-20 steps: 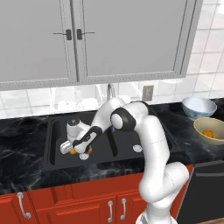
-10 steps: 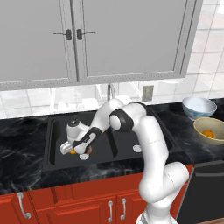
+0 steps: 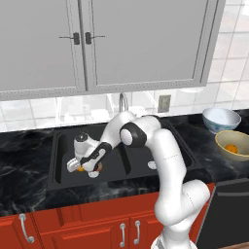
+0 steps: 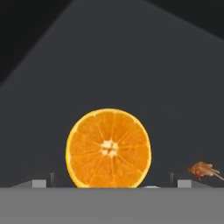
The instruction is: Pick the oranges from the sink and place them in one bowl. Place the onion in the other bowl. Then turn off the sink faucet.
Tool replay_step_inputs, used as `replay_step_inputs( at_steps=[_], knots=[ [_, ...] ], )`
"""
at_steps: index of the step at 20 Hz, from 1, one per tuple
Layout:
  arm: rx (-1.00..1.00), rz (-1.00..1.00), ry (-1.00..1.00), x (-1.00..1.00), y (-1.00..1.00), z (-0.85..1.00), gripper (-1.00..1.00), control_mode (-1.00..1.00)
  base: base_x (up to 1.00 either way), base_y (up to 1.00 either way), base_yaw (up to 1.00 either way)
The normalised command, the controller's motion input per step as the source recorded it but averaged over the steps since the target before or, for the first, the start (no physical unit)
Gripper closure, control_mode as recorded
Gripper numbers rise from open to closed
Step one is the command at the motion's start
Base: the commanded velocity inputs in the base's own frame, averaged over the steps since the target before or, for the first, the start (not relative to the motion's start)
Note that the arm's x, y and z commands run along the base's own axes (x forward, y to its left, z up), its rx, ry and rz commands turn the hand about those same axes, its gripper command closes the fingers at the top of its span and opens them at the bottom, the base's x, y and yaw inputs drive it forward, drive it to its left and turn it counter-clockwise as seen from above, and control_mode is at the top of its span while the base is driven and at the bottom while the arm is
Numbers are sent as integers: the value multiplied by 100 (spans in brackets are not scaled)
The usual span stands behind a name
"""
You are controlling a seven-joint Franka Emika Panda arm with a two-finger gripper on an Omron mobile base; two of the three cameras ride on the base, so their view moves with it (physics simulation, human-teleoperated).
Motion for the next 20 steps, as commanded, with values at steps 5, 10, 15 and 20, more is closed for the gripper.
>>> replay_step_inputs(
  at_steps=[5,10,15,20],
  knots=[
    [0,0,0,9,2,-11,-100,-100,0,0,0],
    [0,0,0,12,4,-13,-100,-100,0,0,0],
    [0,0,0,10,7,-14,-100,-100,0,0,0],
    [0,0,0,11,5,-15,-100,-100,0,0,0]
  ],
)
